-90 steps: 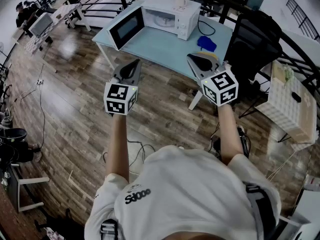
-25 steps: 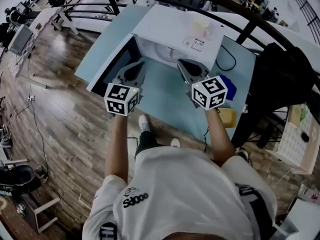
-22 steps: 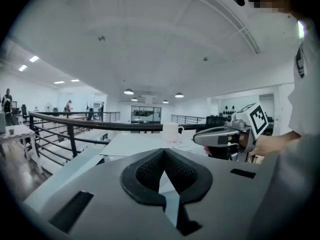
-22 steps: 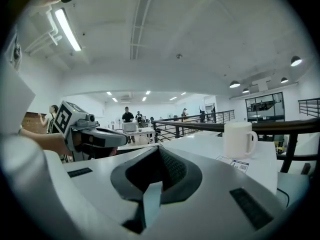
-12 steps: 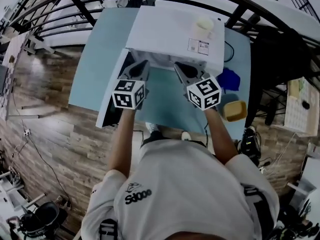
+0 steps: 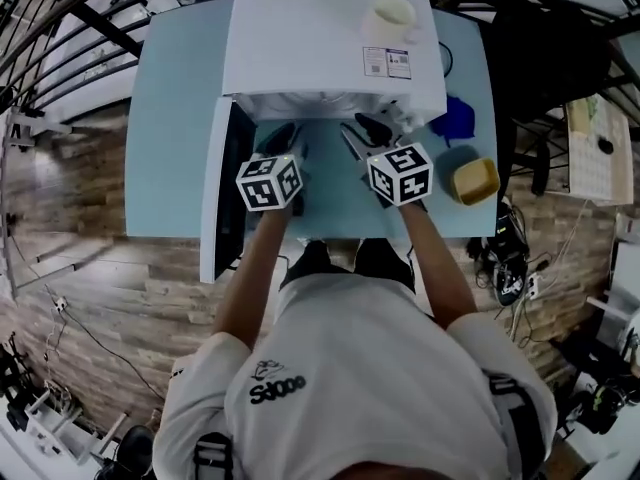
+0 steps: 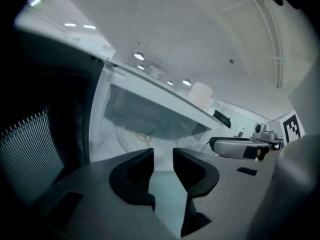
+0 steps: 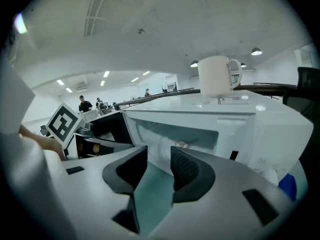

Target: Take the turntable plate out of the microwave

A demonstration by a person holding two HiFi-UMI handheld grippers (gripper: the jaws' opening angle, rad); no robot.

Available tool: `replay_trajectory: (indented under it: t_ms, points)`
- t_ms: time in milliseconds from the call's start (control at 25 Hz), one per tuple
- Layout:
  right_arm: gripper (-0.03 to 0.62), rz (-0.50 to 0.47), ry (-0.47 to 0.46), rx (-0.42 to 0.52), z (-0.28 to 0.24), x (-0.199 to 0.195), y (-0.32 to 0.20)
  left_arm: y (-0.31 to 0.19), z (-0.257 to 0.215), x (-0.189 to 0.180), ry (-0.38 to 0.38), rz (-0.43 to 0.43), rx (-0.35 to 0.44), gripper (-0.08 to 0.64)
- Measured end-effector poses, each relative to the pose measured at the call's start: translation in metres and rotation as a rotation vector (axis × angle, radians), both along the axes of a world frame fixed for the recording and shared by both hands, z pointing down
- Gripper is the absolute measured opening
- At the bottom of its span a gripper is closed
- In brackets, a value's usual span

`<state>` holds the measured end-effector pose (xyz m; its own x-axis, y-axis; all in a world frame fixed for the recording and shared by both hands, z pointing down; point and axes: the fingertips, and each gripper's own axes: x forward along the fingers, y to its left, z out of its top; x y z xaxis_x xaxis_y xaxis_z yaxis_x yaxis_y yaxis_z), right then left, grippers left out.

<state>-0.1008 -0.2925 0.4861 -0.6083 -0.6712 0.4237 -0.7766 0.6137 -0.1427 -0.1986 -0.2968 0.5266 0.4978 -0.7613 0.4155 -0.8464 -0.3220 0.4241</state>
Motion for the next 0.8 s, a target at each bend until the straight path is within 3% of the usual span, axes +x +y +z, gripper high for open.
replay_trajectory:
  t_ms: [120, 320, 800]
  points:
    - [0.144, -0.007, 0.002, -0.035, 0.025, -0.002, -0.003, -0.005, 0.029, 0.004, 0.074, -0.032, -0.059, 0.158]
    - [0.163, -0.073, 0.031, -0.055, 0.058, -0.008, -0.020, -0.036, 0.052, 0.006, 0.203, -0.115, -0.080, 0.203]
    - [0.163, -0.074, -0.053, -0.166, 0.103, -0.006, -0.040, -0.086, 0.092, -0.010, 0.237, -0.336, -0.181, 0.253]
